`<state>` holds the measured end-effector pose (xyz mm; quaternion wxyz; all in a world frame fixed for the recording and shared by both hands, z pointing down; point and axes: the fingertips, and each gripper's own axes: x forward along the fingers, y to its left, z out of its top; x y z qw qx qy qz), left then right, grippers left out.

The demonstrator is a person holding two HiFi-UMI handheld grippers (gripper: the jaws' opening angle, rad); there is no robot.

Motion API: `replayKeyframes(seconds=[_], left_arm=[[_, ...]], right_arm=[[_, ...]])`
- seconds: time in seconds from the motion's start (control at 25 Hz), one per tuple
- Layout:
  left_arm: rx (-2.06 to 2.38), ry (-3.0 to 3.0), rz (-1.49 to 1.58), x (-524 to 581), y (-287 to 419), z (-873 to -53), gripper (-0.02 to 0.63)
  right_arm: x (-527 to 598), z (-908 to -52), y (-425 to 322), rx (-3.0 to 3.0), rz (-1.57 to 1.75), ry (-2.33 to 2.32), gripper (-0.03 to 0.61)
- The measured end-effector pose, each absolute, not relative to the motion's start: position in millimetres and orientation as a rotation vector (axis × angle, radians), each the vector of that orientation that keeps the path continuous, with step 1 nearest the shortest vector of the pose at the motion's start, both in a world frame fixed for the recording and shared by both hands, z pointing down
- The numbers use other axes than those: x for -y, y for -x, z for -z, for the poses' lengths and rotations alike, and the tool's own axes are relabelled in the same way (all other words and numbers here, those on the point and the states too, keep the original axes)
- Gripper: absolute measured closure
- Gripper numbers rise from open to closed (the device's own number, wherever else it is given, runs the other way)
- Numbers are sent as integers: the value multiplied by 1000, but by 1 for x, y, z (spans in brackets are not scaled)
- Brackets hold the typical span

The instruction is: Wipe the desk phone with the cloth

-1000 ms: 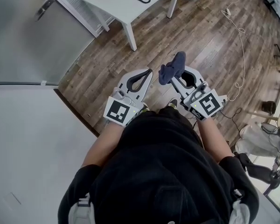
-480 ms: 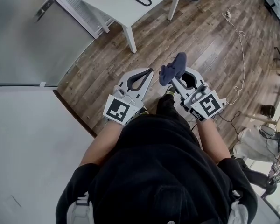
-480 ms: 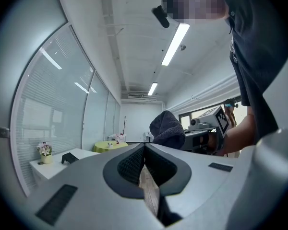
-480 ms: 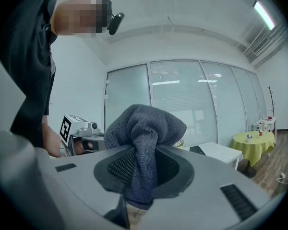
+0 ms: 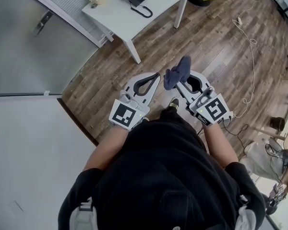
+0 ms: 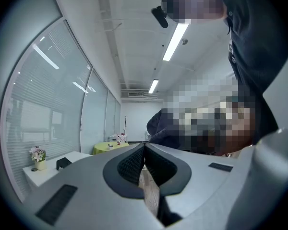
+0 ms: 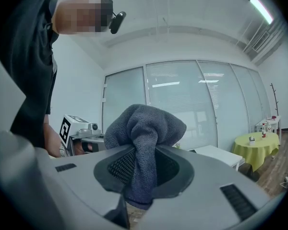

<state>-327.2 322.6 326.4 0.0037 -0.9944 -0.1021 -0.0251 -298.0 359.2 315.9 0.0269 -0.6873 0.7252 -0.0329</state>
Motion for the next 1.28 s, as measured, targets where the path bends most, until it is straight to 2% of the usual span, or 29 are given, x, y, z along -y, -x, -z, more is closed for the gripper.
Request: replayKeyframes(seconds=[0.48, 1.28], left_arm=[[241, 3128, 120, -327, 223, -323, 603], [140, 3159, 138, -293, 141, -330, 603]], right_arm=[[-362, -316, 189, -2294, 135, 2062, 483], [-332, -322, 101, -2301, 188, 1952, 483]])
